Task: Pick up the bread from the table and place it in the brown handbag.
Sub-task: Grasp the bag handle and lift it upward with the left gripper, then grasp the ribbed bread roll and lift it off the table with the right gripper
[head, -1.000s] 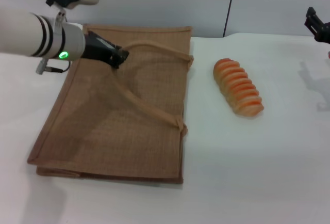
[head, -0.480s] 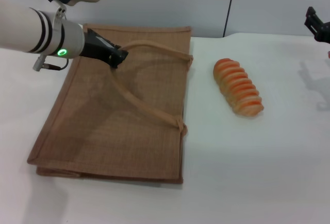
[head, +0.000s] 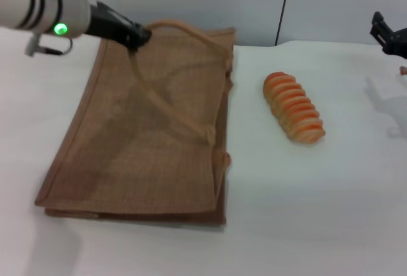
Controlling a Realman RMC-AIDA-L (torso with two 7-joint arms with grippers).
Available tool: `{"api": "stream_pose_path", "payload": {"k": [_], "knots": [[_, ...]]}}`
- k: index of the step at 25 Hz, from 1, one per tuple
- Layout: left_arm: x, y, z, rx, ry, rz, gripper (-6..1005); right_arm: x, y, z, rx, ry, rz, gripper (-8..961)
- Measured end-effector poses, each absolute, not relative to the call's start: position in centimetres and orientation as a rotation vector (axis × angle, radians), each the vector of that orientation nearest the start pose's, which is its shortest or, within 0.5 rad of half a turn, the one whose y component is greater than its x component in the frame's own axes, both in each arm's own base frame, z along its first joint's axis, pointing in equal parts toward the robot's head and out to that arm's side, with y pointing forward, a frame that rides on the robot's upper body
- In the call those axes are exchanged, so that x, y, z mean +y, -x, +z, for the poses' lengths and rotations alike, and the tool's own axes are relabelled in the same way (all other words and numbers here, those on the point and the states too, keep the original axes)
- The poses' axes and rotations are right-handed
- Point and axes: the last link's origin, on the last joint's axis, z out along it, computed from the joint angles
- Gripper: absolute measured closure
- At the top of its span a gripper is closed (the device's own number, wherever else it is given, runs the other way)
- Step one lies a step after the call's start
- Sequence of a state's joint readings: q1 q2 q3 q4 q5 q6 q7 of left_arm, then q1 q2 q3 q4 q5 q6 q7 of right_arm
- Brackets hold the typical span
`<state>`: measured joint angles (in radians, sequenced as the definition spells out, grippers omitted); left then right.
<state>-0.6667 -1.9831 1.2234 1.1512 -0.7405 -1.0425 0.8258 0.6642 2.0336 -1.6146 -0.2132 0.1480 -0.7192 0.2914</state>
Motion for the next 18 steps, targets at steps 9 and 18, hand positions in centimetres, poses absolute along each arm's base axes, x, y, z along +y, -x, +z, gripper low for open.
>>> {"api": "stream_pose_path", "payload": {"k": [9,18], "knots": [[43.1,14.4,9.9,-0.542,2.305,0.052,874,42.4,-27.7,-2.0,0.632,1.841,0.594,213],[42.1,12.2,12.6,-0.493,2.309,0.119,874,41.8,-26.0,-4.0,0.612,1.967,0.611,212]]}}
